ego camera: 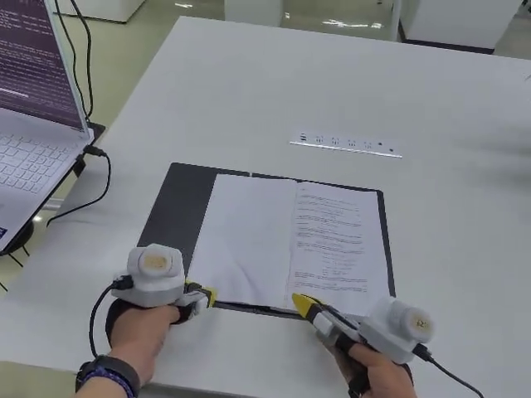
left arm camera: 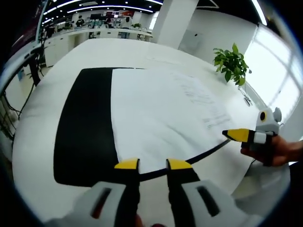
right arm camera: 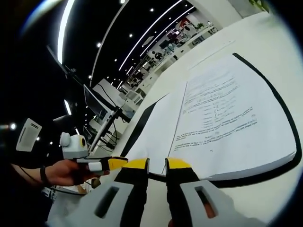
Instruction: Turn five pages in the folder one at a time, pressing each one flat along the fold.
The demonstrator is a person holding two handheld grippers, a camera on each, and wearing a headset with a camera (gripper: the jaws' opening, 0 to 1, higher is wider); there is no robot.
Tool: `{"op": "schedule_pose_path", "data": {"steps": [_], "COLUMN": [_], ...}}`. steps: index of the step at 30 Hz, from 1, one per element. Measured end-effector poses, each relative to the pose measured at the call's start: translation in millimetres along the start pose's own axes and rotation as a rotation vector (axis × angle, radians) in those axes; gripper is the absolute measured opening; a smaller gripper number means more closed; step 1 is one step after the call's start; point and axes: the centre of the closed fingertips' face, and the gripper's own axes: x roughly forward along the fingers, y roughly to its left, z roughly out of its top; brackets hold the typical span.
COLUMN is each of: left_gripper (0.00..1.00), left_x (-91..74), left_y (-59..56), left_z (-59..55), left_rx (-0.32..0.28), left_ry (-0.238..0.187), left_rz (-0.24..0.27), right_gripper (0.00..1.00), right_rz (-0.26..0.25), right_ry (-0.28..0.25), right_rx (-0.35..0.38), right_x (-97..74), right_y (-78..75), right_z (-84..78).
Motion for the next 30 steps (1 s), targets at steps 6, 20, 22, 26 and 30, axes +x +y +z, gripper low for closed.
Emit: {"op": "schedule_pose_path", "data": {"steps": [6,20,22,26,30], "left_gripper": [0.29,0.43,0.46,0.47,0.51], "left_x": [-6.2,-32.8,-36.1,-43.4,-51.7], "left_y": [-1.9,-11.7,-12.8,-14.3,-18.3], "left_z": [5.8,28.6,31.7,38.1,44.2], "left_rx": [0.039,0.142,0.155,0.178,0.206], "left_ry": [-0.026,-0.104,-0.104,-0.117,-0.137], "left_rz": [-0.002,-0.016,-0.015,-0.016,-0.019], "right_gripper": [0.19,0.38,0.39,0.41,0.45], "right_rz": [-0.013,-0.056,-0.071,-0.089,-0.137], "right_ry": [0.005,-0.015,-0.013,-0.019,0.006], "right_rx": [-0.046,-0.186,-0.217,-0.246,-0.318], "right_x": [-12.4,-38.5,-44.5,-55.8,-67.8], "right_y": [-4.7,-12.2,-14.5,-16.5,-23.0], "right_z": [6.1,35.9,38.1,41.8,41.1]}}
